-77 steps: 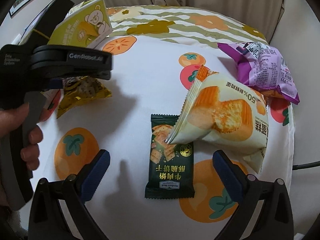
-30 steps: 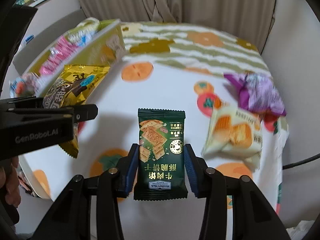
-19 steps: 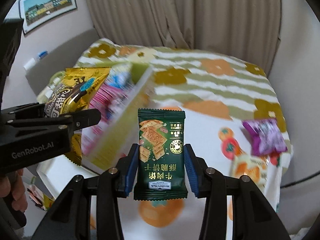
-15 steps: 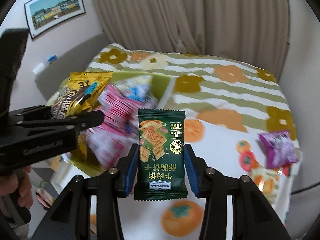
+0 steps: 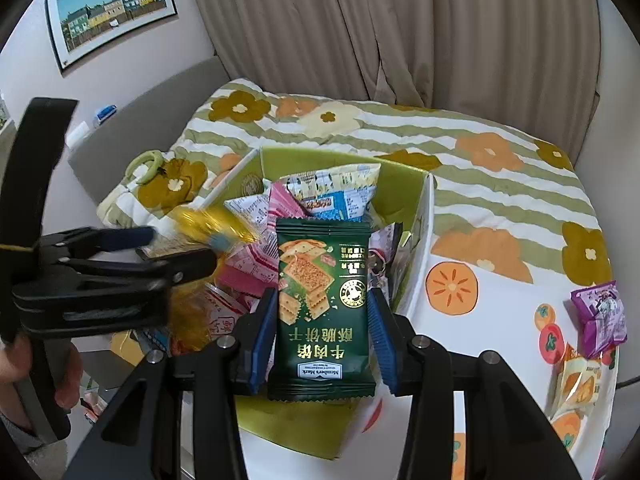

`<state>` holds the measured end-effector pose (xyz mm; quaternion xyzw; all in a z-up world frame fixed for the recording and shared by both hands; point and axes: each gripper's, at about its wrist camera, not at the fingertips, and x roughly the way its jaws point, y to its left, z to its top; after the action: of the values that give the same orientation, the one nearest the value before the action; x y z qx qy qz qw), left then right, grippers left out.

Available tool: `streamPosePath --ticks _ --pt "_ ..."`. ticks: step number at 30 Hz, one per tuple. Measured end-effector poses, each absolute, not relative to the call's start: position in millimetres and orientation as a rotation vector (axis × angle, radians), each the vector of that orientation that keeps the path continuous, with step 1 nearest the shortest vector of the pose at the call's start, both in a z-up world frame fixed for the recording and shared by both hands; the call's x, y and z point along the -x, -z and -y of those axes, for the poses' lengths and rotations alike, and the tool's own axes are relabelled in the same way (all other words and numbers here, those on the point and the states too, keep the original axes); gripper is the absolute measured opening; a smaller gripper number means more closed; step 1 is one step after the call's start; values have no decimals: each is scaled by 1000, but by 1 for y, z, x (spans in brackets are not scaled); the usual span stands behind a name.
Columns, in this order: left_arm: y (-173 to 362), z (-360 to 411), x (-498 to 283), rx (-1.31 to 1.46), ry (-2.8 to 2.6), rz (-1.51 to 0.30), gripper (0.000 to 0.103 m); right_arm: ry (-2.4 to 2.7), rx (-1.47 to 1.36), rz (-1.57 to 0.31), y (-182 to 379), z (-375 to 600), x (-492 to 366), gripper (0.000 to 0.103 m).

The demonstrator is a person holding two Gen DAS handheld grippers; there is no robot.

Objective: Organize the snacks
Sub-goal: 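Carry both packs into the box and open both tools to release them, then withdraw both tools from the box toward the last two bags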

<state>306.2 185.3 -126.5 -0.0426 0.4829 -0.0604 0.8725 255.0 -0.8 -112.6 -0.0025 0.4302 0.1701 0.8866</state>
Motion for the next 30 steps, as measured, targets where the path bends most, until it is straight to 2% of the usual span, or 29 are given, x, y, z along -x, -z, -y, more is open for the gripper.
streamPosePath --ticks 15,17,18,19,21,30 --pt "139 -200 -285 76 127 -1008 102 -323 -22 -965 126 -10 -263 41" --pt "141 -202 -282 84 117 -1010 102 -326 -35 -977 132 -11 -269 46" --pt "142 -203 -280 88 113 -1011 102 -321 -40 -975 135 -11 -271 56" --pt "143 -205 -279 88 108 -1011 102 -320 -43 -973 137 -10 -272 73" --pt "145 -206 -277 77 95 -1013 102 -318 -45 -959 139 -7 -271 94" --pt "144 -195 -266 70 87 -1021 102 -299 -29 -938 135 6 -259 95"
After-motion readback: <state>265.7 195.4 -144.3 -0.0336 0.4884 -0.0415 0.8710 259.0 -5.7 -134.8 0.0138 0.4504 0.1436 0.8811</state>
